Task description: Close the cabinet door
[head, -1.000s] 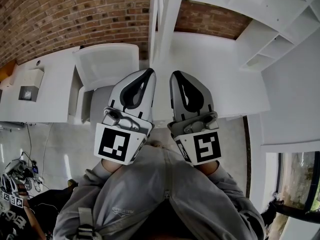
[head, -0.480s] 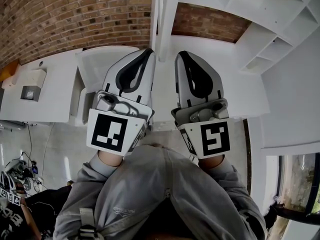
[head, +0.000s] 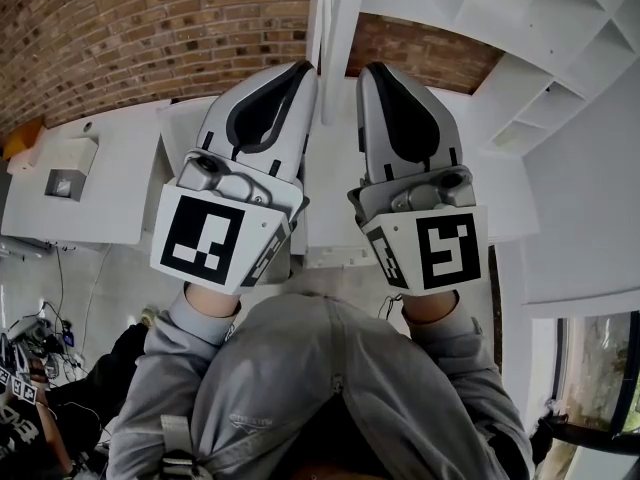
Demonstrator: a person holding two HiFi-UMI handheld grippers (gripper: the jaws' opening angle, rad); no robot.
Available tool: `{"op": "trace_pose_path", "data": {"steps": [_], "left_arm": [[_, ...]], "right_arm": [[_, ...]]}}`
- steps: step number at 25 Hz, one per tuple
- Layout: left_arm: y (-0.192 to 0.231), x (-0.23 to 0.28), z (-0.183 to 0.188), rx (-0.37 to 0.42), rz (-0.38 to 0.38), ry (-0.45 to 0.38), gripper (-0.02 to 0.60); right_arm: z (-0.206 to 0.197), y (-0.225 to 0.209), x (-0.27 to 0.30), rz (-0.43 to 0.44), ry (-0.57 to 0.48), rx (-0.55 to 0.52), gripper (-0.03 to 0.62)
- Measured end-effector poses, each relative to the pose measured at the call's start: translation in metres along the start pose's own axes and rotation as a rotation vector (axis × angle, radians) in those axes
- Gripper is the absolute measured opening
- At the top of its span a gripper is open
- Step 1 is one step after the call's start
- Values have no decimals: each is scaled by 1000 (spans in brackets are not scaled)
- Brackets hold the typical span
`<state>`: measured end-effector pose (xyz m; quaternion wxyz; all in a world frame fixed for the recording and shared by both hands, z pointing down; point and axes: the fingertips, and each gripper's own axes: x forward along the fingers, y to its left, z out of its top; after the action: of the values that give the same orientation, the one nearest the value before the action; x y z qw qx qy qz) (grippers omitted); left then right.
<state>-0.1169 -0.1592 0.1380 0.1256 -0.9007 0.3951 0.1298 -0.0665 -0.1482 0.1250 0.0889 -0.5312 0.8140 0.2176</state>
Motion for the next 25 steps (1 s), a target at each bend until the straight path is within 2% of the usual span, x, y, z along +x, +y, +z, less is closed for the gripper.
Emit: {"op": "trace_pose_path", "data": {"steps": [8, 12, 21, 25], "left_arm": [[6, 8, 16, 28, -2, -22, 6], [7, 10, 20, 38, -4, -25, 6], [20, 8, 19, 43, 19, -23, 6], [23, 4, 16, 42, 27, -17, 6]], "right_arm": [[13, -1, 15, 55, 3, 51, 31], [19, 3, 22, 74, 6, 58, 112], [16, 6, 39, 61, 21, 48, 152], [12, 8, 44, 48, 23, 49, 195]]}}
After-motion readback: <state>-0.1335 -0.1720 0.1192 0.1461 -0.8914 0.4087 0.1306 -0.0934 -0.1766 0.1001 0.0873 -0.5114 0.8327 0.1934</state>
